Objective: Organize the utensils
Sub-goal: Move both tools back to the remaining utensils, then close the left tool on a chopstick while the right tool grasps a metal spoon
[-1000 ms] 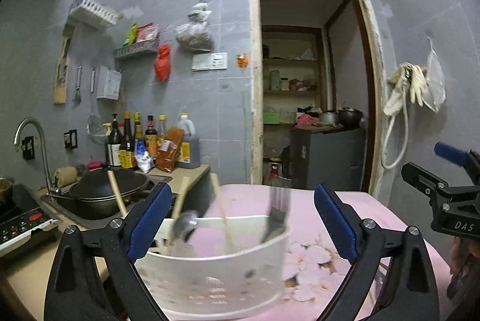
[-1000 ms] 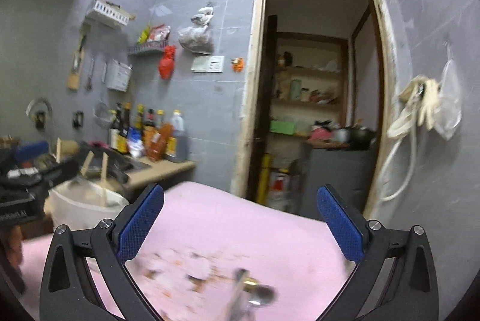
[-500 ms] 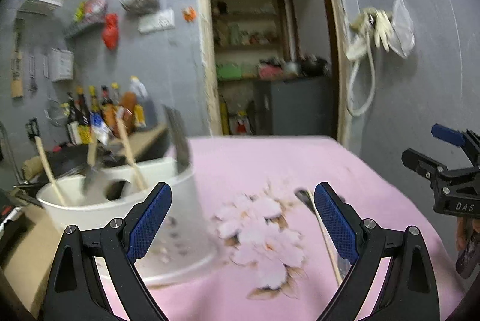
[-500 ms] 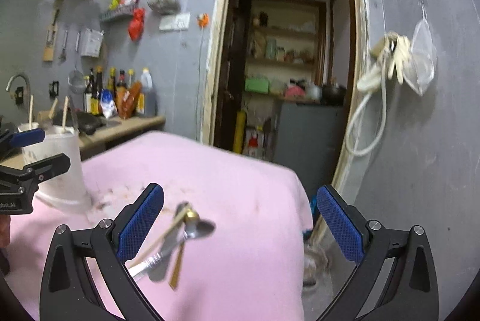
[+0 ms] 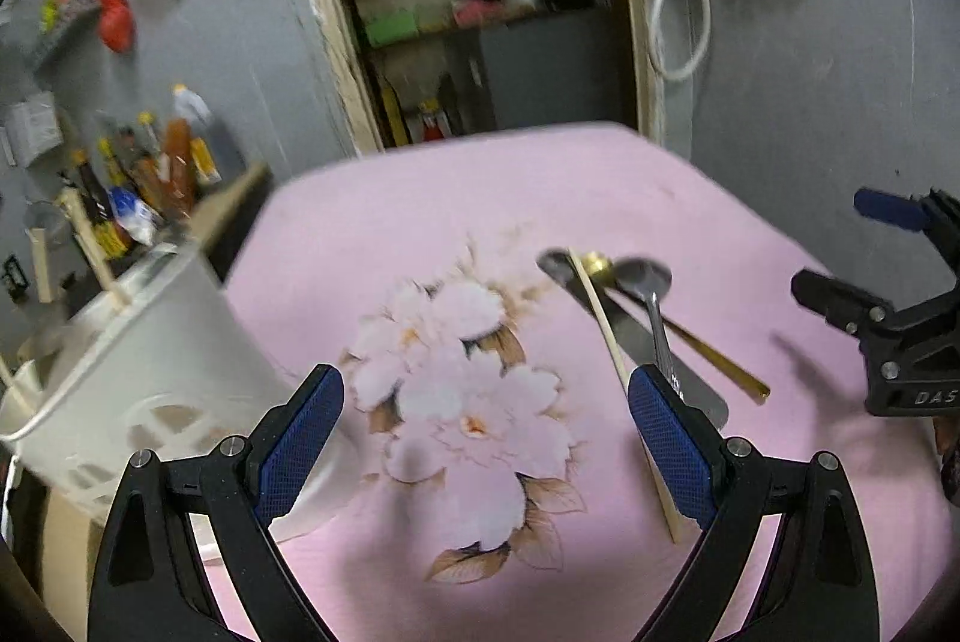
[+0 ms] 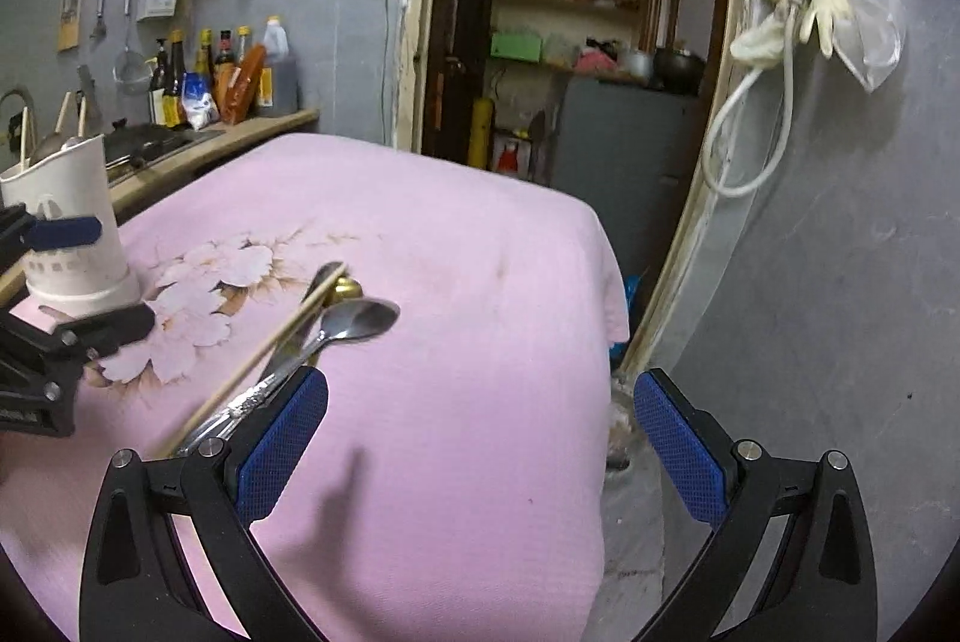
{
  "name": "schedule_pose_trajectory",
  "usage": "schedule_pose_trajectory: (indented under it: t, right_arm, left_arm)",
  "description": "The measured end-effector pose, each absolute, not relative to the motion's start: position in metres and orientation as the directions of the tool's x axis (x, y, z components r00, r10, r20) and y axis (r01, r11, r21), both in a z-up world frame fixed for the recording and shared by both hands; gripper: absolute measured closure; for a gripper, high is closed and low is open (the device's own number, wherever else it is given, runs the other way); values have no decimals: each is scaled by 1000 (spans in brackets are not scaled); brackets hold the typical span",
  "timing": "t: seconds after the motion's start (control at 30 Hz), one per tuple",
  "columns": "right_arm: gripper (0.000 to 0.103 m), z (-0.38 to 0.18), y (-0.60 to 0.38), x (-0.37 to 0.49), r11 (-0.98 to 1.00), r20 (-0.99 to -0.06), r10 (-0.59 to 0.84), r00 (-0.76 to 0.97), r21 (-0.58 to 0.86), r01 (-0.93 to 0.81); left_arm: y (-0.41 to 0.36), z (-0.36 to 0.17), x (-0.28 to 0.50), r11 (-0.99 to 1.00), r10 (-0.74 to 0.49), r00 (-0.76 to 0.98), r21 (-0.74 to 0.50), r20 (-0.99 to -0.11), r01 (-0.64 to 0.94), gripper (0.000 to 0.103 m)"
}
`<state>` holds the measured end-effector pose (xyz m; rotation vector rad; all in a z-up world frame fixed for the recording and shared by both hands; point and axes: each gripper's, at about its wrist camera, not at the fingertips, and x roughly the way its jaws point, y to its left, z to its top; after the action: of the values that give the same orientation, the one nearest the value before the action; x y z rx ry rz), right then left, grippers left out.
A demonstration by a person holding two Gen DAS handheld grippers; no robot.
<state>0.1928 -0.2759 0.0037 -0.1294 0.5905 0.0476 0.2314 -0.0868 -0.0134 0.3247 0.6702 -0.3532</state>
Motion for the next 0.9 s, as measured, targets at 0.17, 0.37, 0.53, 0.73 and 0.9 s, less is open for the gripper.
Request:
schedule_pose_trajectory:
  t: [0.17,0.37,0.53,0.73,0.9]
  right_arm:
    - [0,0,-284,198,993,-601,44,798,-65,-104]
    - [0,-5,-290,210,991,-646,82,759,-29,-132]
    - [0,0,-291,221,986,-652,140,745,28,-162]
    - [1,-2,-290,230,987,-664,149,733,55,-150]
    - [8,-4,-286,236,987,-683,139,717,40,-153]
  left_arm:
    - [-93,-27,257,885,-252,627,87,-738,458,15]
    - [-93,-38,282,891,-308,529,-44,-791,453,34]
    - [-92,-41,296,889,-367,468,-154,-804,432,48]
    - [-96,-42,300,886,-384,475,-171,-792,431,57]
    - [-94,-44,305,882,-407,465,-206,-786,423,81]
